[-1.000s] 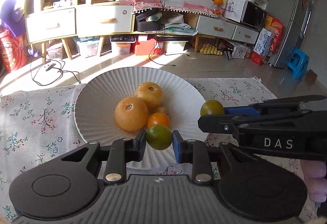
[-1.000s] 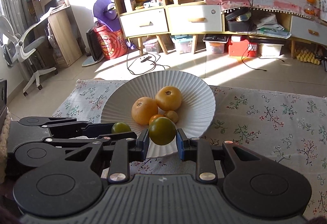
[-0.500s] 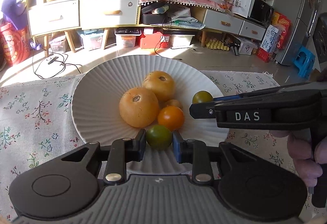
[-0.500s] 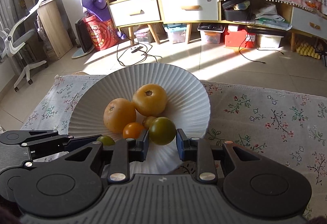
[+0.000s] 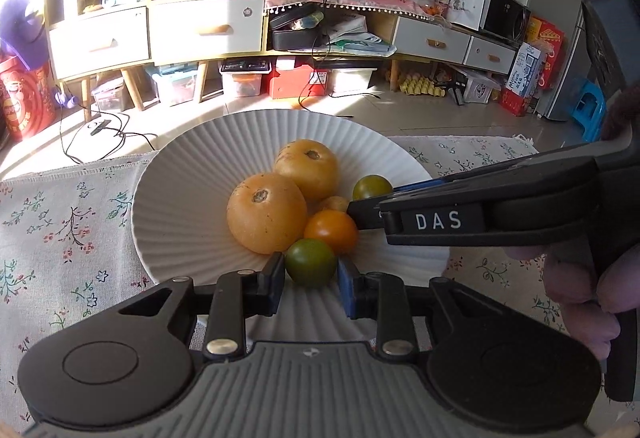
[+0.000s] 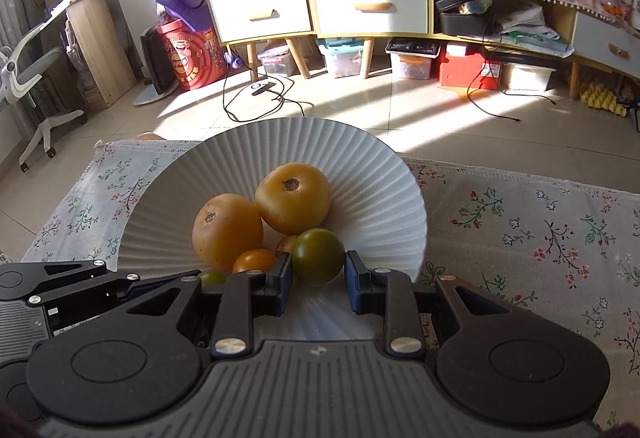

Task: Organize fruits
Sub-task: 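Carry both green citrus fruits into the white bowl and open both tools, then withdraw both open tools from the bowl back toward the fruit pile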

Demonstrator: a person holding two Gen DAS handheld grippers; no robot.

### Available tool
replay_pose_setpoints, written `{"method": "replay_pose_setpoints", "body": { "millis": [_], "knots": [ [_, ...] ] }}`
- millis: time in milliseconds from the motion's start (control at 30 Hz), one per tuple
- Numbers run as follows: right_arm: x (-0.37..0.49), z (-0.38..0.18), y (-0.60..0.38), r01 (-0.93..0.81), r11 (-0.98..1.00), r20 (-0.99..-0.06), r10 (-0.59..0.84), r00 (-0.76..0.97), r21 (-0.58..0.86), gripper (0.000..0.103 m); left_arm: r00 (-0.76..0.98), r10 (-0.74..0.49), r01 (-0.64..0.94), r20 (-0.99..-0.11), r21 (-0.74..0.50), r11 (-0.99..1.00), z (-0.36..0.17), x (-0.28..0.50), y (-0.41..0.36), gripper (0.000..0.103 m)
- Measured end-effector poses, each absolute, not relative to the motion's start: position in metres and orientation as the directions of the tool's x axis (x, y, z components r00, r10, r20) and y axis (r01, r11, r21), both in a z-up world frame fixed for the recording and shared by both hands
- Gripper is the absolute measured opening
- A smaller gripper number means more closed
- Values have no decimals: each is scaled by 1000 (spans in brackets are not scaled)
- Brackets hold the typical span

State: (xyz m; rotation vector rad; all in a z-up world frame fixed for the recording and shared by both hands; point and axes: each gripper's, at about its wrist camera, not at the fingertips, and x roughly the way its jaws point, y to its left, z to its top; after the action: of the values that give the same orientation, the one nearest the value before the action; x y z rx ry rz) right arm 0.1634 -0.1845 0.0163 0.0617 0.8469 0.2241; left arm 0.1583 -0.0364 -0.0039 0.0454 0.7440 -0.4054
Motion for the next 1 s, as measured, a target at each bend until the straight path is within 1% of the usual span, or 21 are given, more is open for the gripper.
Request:
{"method": "replay_pose_setpoints", "body": {
  "millis": [100, 167, 233, 267, 333, 433, 500, 600, 667, 733, 867, 933, 1000],
  "knots": [
    [164, 17, -184, -169, 976, -736, 217, 641, 141, 28, 665, -336, 372, -667, -94, 923, -4, 159, -36, 21],
    [163, 19, -184, -165, 975, -734, 218, 643, 146, 28, 669, -333, 369, -665, -92, 925, -3, 158, -37, 26],
    [163, 21, -185, -162, 975, -731, 219, 646, 149, 31, 670, -332, 367, -663, -92, 925, -3, 157, -36, 34],
    [162, 22, -186, -158, 975, -728, 220, 649, 153, 36, 671, -332, 367, -662, -92, 926, -2, 157, -36, 35],
    [160, 24, -188, -155, 975, -721, 223, 656, 160, 44, 674, -332, 370, -660, -87, 925, -1, 155, -37, 42],
    [158, 28, -189, -155, 975, -716, 223, 661, 160, 50, 673, -333, 375, -660, -83, 923, 1, 153, -38, 50],
    [155, 30, -188, -156, 976, -714, 218, 665, 153, 58, 672, -332, 377, -661, -80, 923, 3, 152, -38, 53],
    [150, 33, -187, -161, 976, -713, 219, 666, 149, 66, 672, -332, 378, -662, -80, 922, 7, 150, -37, 60],
    [148, 35, -186, -165, 976, -712, 218, 667, 145, 68, 673, -333, 382, -660, -75, 921, 10, 147, -37, 64],
    [145, 38, -186, -166, 976, -710, 218, 670, 143, 71, 677, -334, 386, -656, -71, 920, 14, 143, -36, 72],
    [137, 44, -186, -160, 977, -705, 213, 676, 141, 74, 675, -342, 394, -654, -72, 916, 19, 136, -34, 75],
    [133, 47, -187, -159, 977, -705, 211, 678, 140, 75, 676, -342, 397, -653, -68, 915, 22, 133, -33, 79],
    [128, 48, -187, -157, 978, -704, 208, 679, 138, 76, 677, -342, 401, -652, -63, 914, 25, 128, -32, 81]
  ]
}}
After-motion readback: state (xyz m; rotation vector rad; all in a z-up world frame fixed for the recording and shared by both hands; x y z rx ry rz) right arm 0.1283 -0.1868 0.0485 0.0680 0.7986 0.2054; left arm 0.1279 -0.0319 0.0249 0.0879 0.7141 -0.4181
